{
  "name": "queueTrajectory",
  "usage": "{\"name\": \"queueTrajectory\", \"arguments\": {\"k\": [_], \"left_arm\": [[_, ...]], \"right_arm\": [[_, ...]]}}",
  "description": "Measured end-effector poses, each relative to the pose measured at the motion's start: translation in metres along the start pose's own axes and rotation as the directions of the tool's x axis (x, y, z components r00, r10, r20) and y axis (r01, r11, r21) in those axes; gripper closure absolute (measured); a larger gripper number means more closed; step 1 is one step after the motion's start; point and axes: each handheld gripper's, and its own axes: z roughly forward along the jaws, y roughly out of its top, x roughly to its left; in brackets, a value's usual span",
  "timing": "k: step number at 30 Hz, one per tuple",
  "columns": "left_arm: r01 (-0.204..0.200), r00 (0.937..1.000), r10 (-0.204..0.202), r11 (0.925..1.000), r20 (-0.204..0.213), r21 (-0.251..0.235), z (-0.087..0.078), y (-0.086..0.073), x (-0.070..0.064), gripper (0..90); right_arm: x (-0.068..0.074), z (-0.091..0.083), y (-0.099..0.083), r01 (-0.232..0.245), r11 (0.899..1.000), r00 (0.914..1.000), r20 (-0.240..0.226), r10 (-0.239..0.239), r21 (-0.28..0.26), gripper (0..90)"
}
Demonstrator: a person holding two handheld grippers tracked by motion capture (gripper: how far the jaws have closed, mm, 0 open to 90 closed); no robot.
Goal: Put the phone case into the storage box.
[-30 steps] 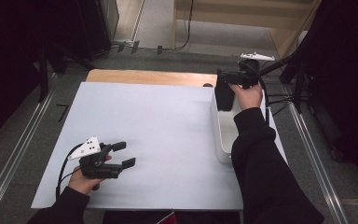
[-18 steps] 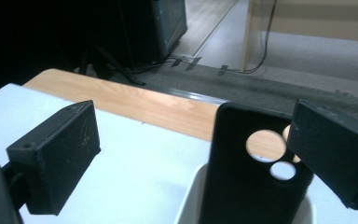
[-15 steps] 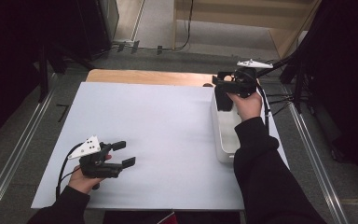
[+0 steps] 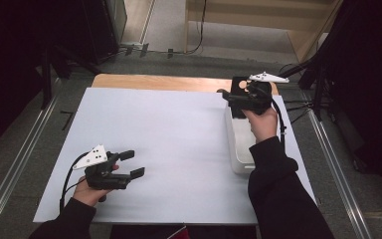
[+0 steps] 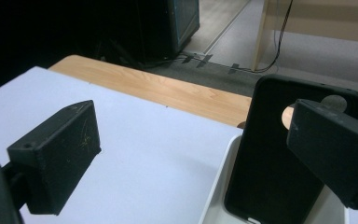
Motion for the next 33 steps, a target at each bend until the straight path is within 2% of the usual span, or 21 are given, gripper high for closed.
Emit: {"name": "queueTrajectory", "arguments": {"k": [4,19,21,23,28,33], "left_arm": [[0.0,1.0,0.0,1.0,0.0,-0.001,0.0,0.0,0.0,22.9],[-0.004,1.0,0.004,1.0,-0.002,0.0,0.0,0.001,0.001,22.9],[-0.002,1.0,0.002,1.0,-0.001,0.001,0.0,0.001,0.001,22.9],[-0.004,1.0,0.004,1.0,-0.001,0.004,0.0,0.001,0.001,22.9],[-0.011,0.9999,0.011,0.9999,0.002,0.003,0.0,0.002,0.001,22.9],[-0.014,0.9999,0.014,0.9999,0.003,0.002,-0.001,0.002,0.001,22.9]], "right_arm": [[0.006,-0.004,-0.007,0.023,1.0,0.9997,-0.007,-0.023,0.01,1.2],[0.018,-0.012,-0.036,0.014,0.999,0.9971,-0.076,-0.012,0.032,1.2],[0.02,-0.013,-0.037,0.02,0.999,0.9965,-0.082,-0.017,0.029,1.4],[0.022,-0.014,-0.038,0.027,0.999,0.9957,-0.089,-0.025,0.025,7.6],[0.026,-0.018,-0.042,0.016,1.0,0.992,-0.126,-0.015,0.008,7.7],[0.031,-0.023,-0.046,0.026,1.0,0.9857,-0.166,-0.029,-0.017,7.7]]}}
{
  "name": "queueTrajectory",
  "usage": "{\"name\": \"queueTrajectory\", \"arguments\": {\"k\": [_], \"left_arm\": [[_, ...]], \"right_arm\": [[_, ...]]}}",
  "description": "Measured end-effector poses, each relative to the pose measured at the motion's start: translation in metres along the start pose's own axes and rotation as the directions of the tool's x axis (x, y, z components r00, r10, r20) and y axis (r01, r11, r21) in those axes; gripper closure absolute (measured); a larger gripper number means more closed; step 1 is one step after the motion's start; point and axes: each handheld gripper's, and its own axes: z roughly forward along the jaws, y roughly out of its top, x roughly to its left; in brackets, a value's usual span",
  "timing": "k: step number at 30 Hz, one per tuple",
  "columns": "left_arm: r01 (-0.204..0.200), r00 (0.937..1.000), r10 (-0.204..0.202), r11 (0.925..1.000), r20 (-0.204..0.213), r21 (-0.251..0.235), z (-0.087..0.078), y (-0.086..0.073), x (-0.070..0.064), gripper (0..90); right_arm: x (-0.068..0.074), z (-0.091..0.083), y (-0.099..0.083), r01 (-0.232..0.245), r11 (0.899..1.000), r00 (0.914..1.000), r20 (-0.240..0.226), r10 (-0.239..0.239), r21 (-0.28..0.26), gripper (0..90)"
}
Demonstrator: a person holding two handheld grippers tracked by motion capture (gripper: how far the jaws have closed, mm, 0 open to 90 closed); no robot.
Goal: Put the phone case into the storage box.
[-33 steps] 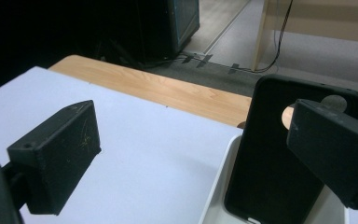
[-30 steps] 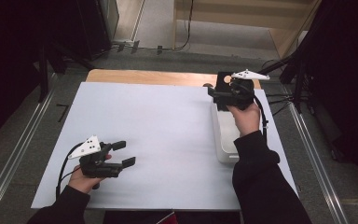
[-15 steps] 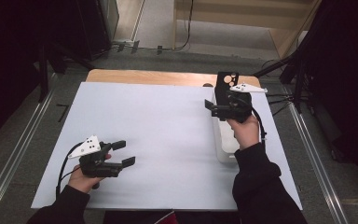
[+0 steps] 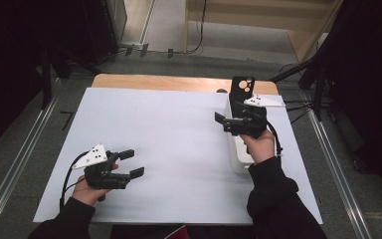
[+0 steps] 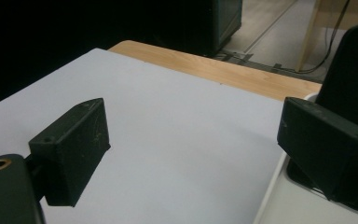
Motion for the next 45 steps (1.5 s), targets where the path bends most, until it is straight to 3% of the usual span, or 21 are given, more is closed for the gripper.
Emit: {"name": "queueTrajectory", "arguments": {"k": [3,8,20,31,40,45], "left_arm": [[0.006,1.0,-0.006,1.0,-0.001,-0.002,0.0,0.0,0.0,22.9],[0.006,1.0,-0.006,1.0,0.002,-0.001,-0.001,0.001,-0.001,22.9],[-0.005,1.0,0.005,1.0,0.004,-0.006,-0.001,0.001,-0.002,22.9],[-0.011,0.9999,0.011,0.9999,0.007,-0.004,-0.004,0.001,-0.005,22.9],[-0.012,0.9999,0.012,0.9999,0.009,-0.002,-0.005,0.001,-0.005,22.9],[-0.018,0.9998,0.018,0.9998,0.007,0.001,-0.005,0.001,-0.005,22.9]], "right_arm": [[0.005,-0.002,-0.003,0.021,1.0,0.9995,-0.024,-0.021,-0.003,12.9],[0.011,-0.004,-0.008,0.025,1.0,0.9982,-0.054,-0.025,-0.003,12.9],[0.028,-0.009,-0.022,0.087,0.996,0.9899,-0.11,-0.09,-0.032,12.9],[0.036,-0.016,-0.037,0.078,0.997,0.9784,-0.191,-0.08,-0.016,12.9],[0.04,-0.024,-0.054,0.098,0.995,0.9742,-0.206,-0.093,0.013,12.9],[0.043,-0.03,-0.064,0.122,0.992,0.966,-0.232,-0.114,0.019,12.9]]}}
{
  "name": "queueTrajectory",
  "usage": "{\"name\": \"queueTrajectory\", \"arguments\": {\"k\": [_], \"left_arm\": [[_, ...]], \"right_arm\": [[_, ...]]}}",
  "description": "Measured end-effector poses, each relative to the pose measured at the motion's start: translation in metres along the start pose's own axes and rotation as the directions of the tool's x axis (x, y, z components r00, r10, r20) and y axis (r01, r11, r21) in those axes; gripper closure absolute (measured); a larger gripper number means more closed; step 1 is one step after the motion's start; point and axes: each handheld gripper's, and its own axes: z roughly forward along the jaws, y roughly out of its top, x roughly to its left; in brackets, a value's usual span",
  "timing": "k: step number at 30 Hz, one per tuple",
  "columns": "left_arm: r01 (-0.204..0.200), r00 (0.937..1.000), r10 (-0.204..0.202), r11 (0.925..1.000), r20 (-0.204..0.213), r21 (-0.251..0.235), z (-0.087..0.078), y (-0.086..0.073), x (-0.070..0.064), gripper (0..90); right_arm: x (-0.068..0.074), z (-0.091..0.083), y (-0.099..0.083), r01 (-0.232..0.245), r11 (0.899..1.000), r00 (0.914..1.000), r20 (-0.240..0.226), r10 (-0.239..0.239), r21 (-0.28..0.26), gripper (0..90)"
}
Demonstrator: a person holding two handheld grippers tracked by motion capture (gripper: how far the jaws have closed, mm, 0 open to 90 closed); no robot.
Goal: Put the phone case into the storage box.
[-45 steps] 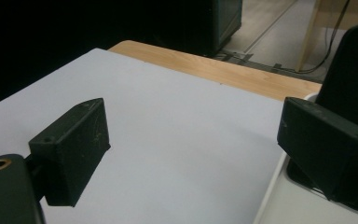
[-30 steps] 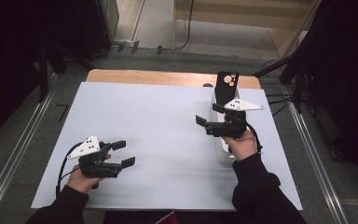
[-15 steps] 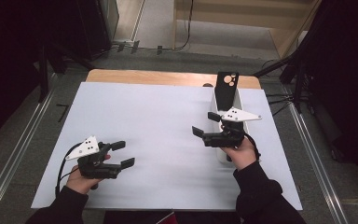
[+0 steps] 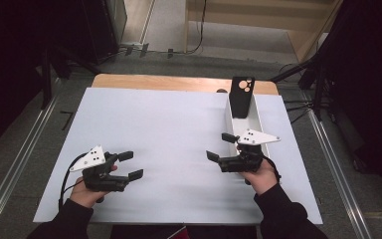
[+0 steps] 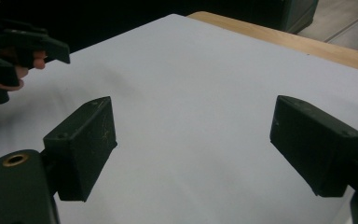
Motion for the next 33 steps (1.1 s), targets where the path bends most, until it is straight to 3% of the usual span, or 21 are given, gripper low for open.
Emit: {"name": "queueTrajectory", "arguments": {"k": [11,18,28,33], "left_arm": [[0.009,1.0,-0.009,1.0,-0.001,-0.002,-0.002,0.0,0.001,22.9],[0.008,1.0,-0.008,1.0,-0.001,-0.001,-0.001,0.0,0.001,22.9],[0.009,1.0,-0.009,1.0,-0.001,0.0,-0.002,0.0,0.001,22.9],[0.007,1.0,-0.007,1.0,-0.003,0.001,-0.001,0.0,0.001,22.9]], "right_arm": [[0.009,-0.008,-0.014,0.031,0.999,0.9958,-0.087,-0.028,0.03,12.9],[0.013,-0.011,-0.022,0.074,0.995,0.9927,-0.1,-0.068,0.06,12.9],[0.022,-0.015,-0.031,0.124,0.983,0.9824,-0.157,-0.102,0.136,12.9],[0.024,-0.018,-0.036,0.127,0.976,0.9804,-0.172,-0.097,0.175,13.0]]}}
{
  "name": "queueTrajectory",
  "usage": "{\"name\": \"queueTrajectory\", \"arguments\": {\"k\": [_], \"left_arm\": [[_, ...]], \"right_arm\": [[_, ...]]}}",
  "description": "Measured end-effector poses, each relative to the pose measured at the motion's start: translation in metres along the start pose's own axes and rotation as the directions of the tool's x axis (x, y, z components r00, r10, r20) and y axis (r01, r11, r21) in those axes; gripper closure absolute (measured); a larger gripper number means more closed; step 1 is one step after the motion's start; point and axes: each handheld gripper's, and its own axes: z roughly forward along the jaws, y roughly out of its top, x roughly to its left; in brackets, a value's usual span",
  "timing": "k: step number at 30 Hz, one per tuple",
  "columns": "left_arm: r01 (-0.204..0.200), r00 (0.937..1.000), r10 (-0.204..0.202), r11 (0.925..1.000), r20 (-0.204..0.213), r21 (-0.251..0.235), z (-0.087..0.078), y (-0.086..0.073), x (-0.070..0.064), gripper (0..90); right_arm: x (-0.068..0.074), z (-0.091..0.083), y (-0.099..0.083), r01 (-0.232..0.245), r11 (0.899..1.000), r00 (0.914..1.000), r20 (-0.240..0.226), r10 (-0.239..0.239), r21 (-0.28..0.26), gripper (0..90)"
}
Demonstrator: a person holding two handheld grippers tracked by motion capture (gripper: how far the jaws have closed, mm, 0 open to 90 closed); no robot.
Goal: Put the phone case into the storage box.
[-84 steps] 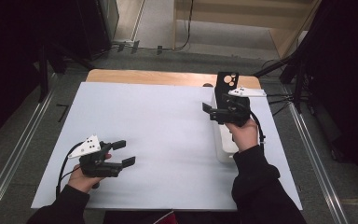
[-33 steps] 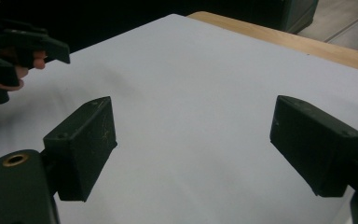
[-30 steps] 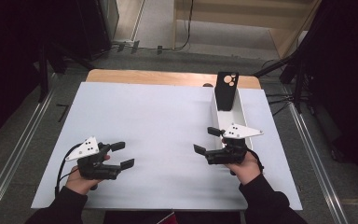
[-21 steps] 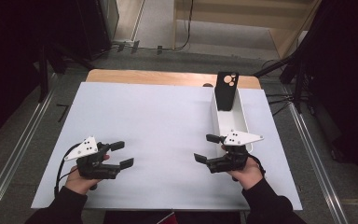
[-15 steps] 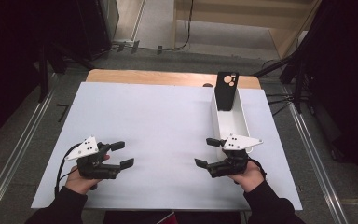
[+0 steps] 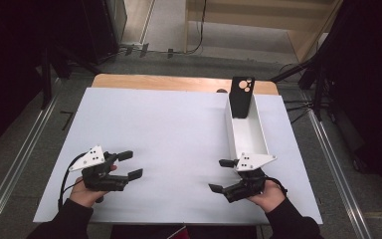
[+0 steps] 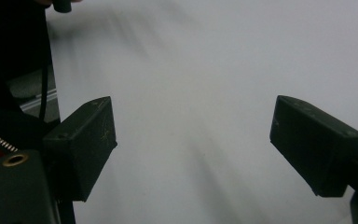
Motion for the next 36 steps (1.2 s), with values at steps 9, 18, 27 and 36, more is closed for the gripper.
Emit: {"name": "queueTrajectory", "arguments": {"k": [9,18,27,36], "left_arm": [[0.001,1.0,-0.001,1.0,0.0,0.001,0.0,-0.001,-0.001,22.9],[-0.004,1.0,0.004,0.9999,0.002,0.017,0.0,-0.002,-0.001,22.9],[-0.002,1.0,0.002,0.9998,0.005,0.021,0.0,-0.003,-0.001,22.9],[0.0,1.0,0.0,0.9997,0.007,0.024,0.001,-0.003,0.0,22.9]], "right_arm": [[0.0,0.0,-0.01,0.007,0.995,0.9997,0.021,-0.01,0.104,12.9],[-0.004,-0.004,-0.024,-0.018,0.991,0.999,0.043,0.013,0.134,12.9],[-0.009,-0.009,-0.037,-0.062,0.986,0.9961,0.072,0.051,0.158,12.9],[-0.011,-0.008,-0.039,-0.067,0.986,0.9949,0.085,0.055,0.153,12.9]]}}
